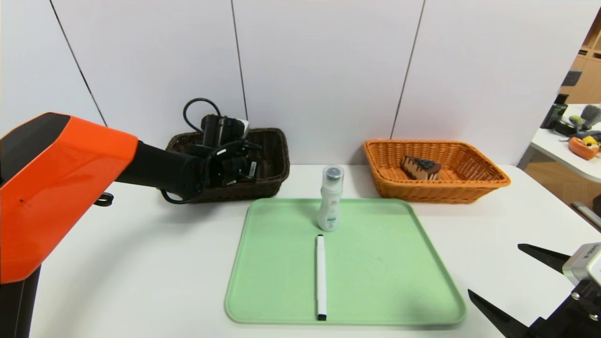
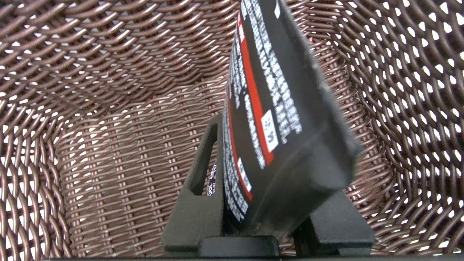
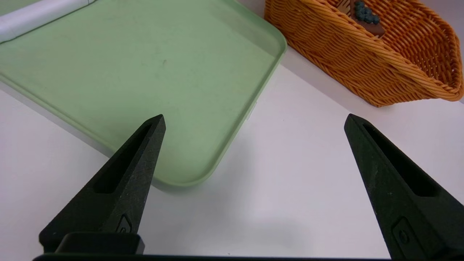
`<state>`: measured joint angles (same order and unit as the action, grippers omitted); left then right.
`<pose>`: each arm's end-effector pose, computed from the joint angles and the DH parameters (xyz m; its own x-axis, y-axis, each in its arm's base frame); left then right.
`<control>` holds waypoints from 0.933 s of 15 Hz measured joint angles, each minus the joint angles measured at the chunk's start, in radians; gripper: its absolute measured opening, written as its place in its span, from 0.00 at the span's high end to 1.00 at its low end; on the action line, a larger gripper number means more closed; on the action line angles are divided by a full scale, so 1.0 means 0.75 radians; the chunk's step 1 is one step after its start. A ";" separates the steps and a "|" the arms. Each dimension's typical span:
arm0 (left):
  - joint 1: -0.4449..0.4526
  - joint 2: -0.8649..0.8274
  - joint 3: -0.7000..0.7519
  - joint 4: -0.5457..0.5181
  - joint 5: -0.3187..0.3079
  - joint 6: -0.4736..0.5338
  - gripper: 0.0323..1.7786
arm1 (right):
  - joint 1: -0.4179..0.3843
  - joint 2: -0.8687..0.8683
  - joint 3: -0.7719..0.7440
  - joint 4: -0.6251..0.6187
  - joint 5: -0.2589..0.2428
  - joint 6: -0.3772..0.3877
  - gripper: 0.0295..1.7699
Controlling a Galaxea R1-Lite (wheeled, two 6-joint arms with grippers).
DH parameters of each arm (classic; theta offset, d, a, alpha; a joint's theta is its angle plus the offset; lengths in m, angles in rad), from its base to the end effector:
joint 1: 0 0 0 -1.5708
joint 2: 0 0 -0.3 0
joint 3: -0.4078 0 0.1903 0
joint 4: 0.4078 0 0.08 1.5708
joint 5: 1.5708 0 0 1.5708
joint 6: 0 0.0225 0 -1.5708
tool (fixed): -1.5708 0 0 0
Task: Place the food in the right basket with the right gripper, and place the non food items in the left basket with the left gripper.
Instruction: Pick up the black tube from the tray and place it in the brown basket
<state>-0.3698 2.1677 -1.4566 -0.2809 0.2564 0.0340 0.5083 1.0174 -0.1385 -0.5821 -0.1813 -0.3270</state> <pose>0.4149 -0.1547 0.1488 0.9114 -0.0813 -0.4034 0.1478 0.9795 0.1366 0.0977 0.0498 0.1390 0.9094 0.3003 -0.2877 -0.3928 0.8475 -0.3571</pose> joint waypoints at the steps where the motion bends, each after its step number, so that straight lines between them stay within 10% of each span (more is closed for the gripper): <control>1: -0.001 -0.003 -0.008 0.000 0.001 -0.001 0.62 | 0.000 0.000 0.001 0.000 0.000 -0.001 0.04; 14: -0.072 -0.256 -0.009 -0.007 -0.003 0.015 0.15 | 0.030 -0.001 0.005 0.001 -0.001 -0.009 0.04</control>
<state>-0.4238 1.9753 -1.4634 -0.2857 0.2545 0.0455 0.5311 1.0170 -0.1347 -0.5811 -0.1823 -0.3334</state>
